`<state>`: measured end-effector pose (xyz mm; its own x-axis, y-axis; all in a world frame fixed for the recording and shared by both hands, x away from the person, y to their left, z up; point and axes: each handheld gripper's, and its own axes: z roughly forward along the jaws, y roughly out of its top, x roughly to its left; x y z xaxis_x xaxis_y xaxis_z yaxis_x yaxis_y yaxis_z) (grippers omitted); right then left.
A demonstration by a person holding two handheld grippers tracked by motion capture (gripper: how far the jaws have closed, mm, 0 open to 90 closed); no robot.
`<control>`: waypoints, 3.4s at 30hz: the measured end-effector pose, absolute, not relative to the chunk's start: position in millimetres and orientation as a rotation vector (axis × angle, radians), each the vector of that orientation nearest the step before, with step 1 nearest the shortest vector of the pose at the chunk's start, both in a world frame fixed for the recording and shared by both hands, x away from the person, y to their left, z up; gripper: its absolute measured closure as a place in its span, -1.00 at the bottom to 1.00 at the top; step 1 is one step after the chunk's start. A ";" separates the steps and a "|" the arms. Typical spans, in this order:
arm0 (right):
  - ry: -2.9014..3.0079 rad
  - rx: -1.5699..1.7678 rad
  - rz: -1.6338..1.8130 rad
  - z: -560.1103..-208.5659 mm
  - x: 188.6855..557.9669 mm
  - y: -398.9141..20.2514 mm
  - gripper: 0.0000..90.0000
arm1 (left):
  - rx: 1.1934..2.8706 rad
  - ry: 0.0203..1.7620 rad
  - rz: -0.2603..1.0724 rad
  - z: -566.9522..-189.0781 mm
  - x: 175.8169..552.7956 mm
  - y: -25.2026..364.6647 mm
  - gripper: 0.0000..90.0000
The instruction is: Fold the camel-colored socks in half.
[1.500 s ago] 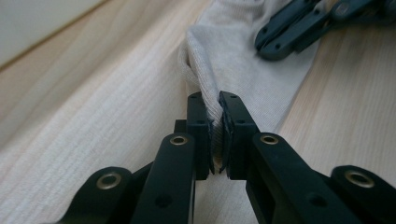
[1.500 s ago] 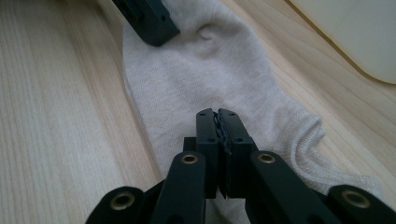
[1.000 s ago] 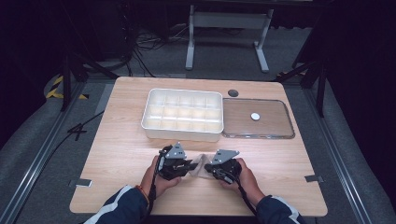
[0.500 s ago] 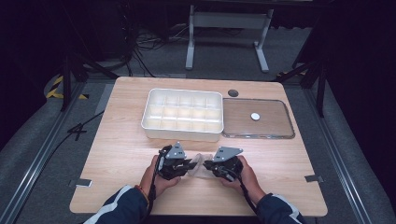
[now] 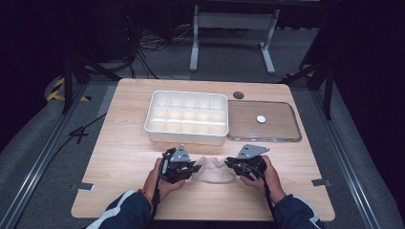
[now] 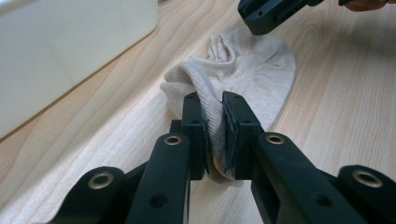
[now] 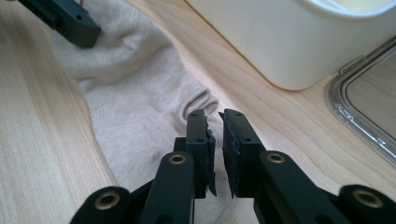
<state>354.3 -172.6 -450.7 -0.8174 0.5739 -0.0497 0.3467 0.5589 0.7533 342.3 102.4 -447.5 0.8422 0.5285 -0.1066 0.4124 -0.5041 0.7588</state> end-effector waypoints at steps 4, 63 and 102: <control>2.533 0.757 1.093 -457.5 355.6 -167.7 0.82 | 2.168 0.674 0.189 -446.8 342.8 99.0 0.80; 2.589 0.826 1.080 -473.9 366.2 -185.0 0.56 | 2.136 0.646 0.220 -438.9 353.6 71.6 0.86; 2.602 0.847 1.097 -474.7 367.8 -186.6 0.56 | 2.218 0.567 0.247 -456.7 350.4 16.6 0.54</control>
